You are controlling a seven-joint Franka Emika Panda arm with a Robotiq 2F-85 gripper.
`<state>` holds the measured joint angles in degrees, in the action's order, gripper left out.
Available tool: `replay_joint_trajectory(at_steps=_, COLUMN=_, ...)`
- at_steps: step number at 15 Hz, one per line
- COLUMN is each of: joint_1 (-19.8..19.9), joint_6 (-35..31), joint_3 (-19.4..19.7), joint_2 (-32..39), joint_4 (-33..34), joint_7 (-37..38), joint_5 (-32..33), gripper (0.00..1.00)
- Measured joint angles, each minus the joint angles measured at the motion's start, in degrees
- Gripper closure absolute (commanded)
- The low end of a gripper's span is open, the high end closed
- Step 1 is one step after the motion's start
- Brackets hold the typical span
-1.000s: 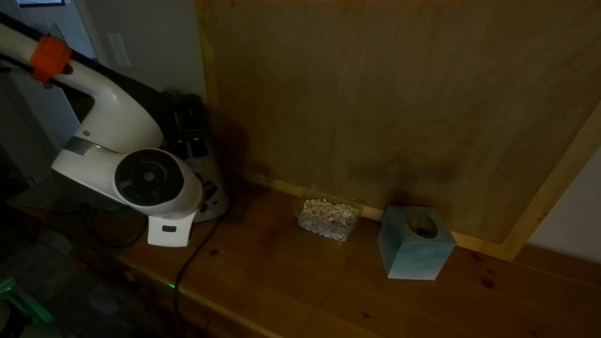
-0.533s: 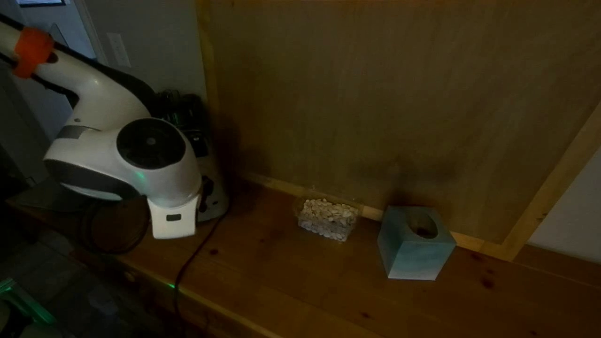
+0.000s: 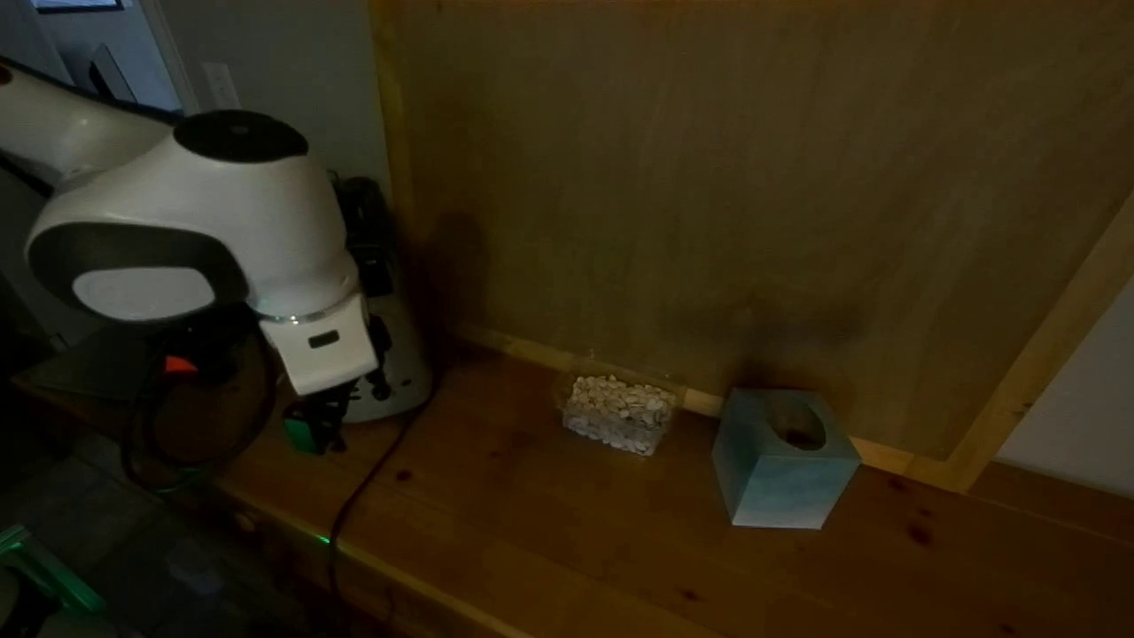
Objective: Press a button on the toaster.
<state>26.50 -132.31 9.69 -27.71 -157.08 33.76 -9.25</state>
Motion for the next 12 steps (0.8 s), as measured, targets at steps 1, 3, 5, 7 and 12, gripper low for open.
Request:
replay_joint_trajectory(at_steps=1, joint_1=-0.1, joint_6=0.1, joint_3=-0.3, joint_2=-1.2, joint_4=0.0, joint_7=-1.0, joint_5=1.2, gripper=0.00)
replay_joint_trajectory(at_steps=3, joint_1=-0.6, joint_6=0.4, joint_3=-0.8, joint_2=-3.9, joint_4=0.0, joint_7=-4.0, joint_5=2.7, gripper=0.00)
replay_joint_trajectory(at_steps=5, joint_1=-1.2, joint_6=0.5, joint_3=-1.2, joint_2=-6.7, joint_4=0.0, joint_7=-7.9, joint_5=3.2, gripper=0.00)
replay_joint_trajectory(at_steps=7, joint_1=-2.2, joint_6=0.5, joint_3=-1.4, joint_2=-9.3, joint_4=0.0, joint_7=-12.0, joint_5=3.4, gripper=0.00)
replay_joint_trajectory(at_steps=12, joint_1=-7.5, joint_6=1.7, joint_3=-1.6, joint_2=-14.5, joint_4=0.0, joint_7=-21.3, joint_5=3.3, gripper=0.00)
